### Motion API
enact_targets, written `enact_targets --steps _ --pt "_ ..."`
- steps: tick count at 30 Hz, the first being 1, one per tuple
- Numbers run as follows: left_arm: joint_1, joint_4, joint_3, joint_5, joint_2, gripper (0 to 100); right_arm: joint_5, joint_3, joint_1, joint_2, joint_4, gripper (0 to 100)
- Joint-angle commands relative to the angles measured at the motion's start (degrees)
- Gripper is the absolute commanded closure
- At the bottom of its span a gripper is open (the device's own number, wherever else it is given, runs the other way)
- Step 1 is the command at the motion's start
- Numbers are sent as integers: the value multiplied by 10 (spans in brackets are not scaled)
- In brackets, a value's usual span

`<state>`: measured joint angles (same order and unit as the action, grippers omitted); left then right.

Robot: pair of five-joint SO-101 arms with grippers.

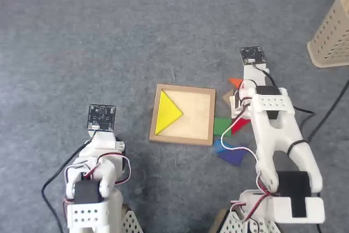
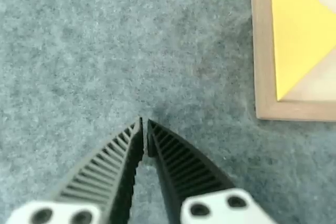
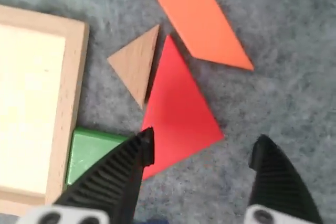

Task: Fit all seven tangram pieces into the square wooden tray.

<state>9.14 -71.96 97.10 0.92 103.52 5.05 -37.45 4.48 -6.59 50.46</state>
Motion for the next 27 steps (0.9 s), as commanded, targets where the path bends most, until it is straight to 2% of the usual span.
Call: enact_targets --steps 1,8,16,23,27 --pt "-2 -4 -6 2 11 983 5 11 9 21 -11 695" --pt "-2 -4 -6 2 11 983 4 59 21 107 -7 695" --pt "-2 -4 -6 2 11 983 5 62 28 116 -7 695" --pt "-2 -4 -6 2 11 983 7 60 88 123 10 695" --pt "-2 -4 -6 2 11 983 8 59 93 123 9 695"
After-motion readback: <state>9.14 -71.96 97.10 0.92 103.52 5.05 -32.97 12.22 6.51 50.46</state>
